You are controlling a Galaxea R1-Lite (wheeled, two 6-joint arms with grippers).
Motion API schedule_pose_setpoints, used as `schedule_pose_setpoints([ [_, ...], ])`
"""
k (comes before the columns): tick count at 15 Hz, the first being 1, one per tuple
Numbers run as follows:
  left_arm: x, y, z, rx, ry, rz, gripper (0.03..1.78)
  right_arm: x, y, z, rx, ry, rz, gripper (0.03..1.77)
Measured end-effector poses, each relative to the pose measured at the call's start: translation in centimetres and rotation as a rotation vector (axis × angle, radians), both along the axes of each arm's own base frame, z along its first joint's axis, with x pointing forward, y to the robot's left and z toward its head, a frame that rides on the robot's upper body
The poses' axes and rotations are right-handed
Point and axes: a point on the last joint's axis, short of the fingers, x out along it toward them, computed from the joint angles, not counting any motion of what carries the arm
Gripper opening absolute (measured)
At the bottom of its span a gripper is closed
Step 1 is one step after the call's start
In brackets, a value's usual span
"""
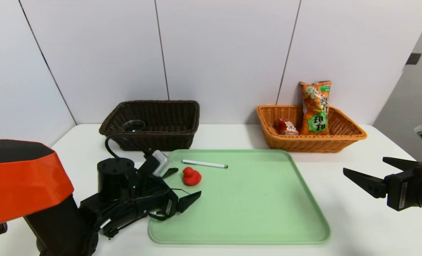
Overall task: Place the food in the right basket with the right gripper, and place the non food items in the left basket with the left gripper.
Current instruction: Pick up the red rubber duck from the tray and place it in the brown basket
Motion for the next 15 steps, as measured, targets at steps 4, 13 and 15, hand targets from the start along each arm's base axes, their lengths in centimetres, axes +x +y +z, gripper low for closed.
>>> schedule_pose_setpoints([
  [4, 0.5, -0.4, -0.7, -0.021, -0.041, 0.025, 1.69, 0.0, 0.0, 0.0, 0.001, 0.001, -0.001, 1.71],
  [13, 0.5, -1.0, -1.7, -0.03, -0.028, 0.028, 1.69, 0.0, 0.0, -0.1, 0.001, 0.005, -0.002, 1.71],
  [15, 0.3, -1.3, -1.8, -0.027, -0.023, 0.013, 1.69, 0.0, 0.0, -0.1, 0.0, 0.005, -0.003, 1.71],
])
